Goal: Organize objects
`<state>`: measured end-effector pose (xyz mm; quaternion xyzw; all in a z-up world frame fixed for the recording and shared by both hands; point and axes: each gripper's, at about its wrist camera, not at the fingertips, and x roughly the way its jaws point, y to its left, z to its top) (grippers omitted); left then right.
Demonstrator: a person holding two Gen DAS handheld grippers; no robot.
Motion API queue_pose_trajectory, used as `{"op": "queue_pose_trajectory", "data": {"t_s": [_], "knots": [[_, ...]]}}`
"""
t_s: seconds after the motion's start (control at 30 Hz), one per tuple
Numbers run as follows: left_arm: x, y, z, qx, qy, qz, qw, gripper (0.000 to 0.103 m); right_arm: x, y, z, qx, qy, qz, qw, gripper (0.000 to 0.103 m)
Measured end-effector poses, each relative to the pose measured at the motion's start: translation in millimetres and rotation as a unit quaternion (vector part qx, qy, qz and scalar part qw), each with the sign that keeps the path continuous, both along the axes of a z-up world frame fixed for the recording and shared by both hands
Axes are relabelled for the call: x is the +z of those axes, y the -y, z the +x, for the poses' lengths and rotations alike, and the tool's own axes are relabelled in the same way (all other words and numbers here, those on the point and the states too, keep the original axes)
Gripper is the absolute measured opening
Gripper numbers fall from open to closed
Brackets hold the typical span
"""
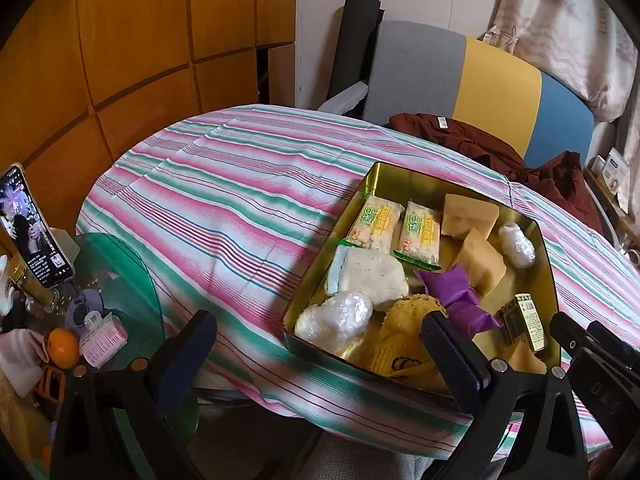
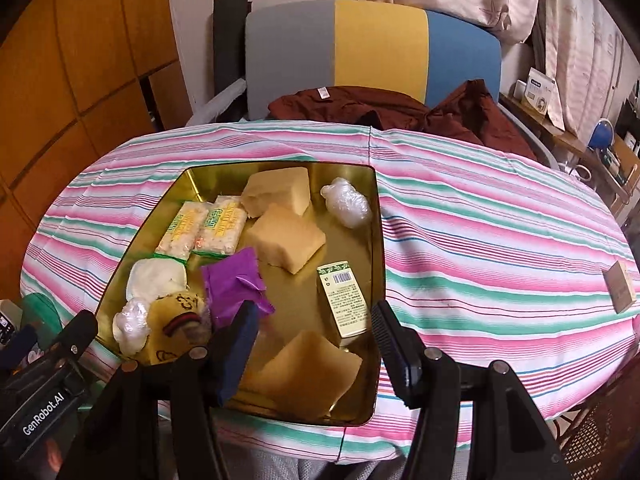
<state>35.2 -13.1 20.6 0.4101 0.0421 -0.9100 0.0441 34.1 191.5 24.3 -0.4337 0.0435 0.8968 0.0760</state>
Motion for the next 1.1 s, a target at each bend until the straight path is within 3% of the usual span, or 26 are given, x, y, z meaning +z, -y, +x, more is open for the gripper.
{"op": "queue_pose_trajectory", "data": {"t_s": [1.1], "knots": [[-3.7, -10.4, 0.7, -0.027, 0.005, -0.012, 0.9996, 0.103, -5.2, 2.7, 4.2, -0.006, 0.002, -0.004, 1.000, 0.059]]}}
